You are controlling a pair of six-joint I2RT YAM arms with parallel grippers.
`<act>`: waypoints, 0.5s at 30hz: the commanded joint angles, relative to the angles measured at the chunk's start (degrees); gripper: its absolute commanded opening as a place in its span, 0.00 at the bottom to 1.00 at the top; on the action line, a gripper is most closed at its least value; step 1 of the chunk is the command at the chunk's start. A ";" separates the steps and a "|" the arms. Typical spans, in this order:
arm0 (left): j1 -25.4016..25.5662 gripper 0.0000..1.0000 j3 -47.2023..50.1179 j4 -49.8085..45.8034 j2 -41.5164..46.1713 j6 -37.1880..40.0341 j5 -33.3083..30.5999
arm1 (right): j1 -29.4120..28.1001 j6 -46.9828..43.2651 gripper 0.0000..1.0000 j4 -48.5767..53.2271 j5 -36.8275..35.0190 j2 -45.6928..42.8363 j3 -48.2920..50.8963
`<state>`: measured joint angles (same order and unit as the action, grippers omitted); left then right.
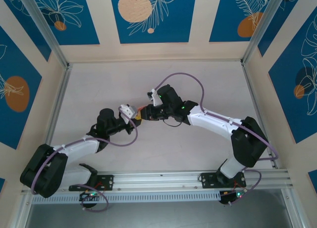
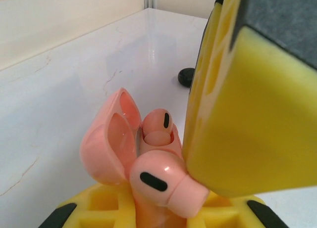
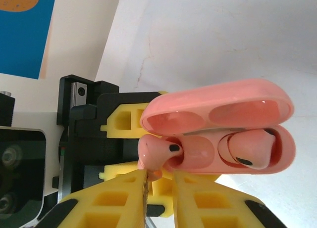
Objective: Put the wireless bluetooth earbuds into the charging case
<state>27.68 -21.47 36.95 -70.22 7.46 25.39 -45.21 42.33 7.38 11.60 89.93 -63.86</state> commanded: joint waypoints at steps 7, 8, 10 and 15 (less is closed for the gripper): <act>0.79 0.17 -2.17 1.11 0.98 -0.10 -0.06 | -2.71 -2.32 0.44 7.57 -8.45 -2.31 -3.76; 0.84 0.17 -2.17 1.11 0.96 -0.10 -0.05 | -2.94 -2.38 0.46 7.65 -8.75 -2.22 -3.97; 0.80 0.17 -2.16 1.01 1.03 -0.08 -0.05 | -3.30 -2.34 0.49 7.31 -8.69 -2.05 -4.08; 0.85 0.17 -2.17 0.83 1.15 -0.08 0.03 | -3.42 -2.42 0.52 7.62 -9.45 -1.51 -4.44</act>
<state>27.68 -22.13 37.01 -70.17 7.46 25.36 -48.42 40.47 13.34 4.01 88.71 -66.65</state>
